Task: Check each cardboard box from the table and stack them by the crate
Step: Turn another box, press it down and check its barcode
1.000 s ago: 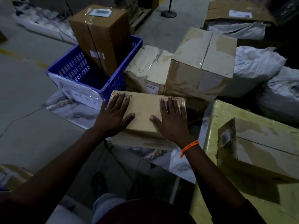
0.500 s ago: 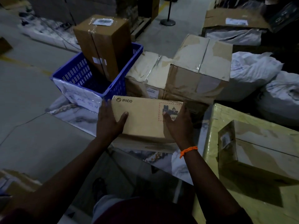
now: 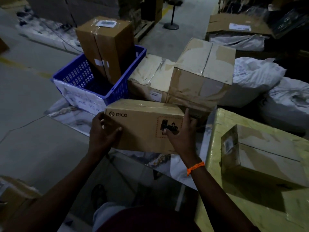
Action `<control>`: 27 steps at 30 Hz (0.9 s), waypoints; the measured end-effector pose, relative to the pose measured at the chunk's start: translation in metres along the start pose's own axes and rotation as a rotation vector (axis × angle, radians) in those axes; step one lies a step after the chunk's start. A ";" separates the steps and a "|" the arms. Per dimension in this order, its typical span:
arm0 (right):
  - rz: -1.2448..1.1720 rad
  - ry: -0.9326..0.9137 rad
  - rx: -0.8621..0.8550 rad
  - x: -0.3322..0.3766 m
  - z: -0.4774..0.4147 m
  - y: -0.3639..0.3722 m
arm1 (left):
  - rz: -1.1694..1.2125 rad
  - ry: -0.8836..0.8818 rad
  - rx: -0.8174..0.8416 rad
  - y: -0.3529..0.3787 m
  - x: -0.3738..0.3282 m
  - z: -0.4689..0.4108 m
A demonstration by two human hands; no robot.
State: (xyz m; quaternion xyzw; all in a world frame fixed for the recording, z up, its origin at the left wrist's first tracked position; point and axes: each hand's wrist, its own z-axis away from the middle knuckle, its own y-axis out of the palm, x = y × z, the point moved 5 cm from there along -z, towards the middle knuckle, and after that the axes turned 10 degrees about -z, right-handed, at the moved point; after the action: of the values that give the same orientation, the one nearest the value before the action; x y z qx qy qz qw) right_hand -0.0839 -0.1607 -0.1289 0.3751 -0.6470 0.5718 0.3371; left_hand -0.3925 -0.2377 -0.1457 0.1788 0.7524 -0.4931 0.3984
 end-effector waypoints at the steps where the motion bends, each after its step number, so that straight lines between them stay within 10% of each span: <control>1: 0.005 0.007 0.005 -0.003 0.004 0.000 | -0.017 0.013 0.001 0.000 0.007 0.003; 27: -0.033 0.195 -0.033 -0.073 0.078 0.003 | -0.289 -0.001 0.041 0.027 0.039 0.087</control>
State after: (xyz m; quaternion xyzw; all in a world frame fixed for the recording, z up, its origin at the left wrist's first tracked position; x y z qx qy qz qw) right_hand -0.0510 -0.2304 -0.2027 0.3226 -0.6143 0.5891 0.4141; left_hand -0.3619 -0.3071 -0.2087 0.0763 0.7601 -0.5606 0.3197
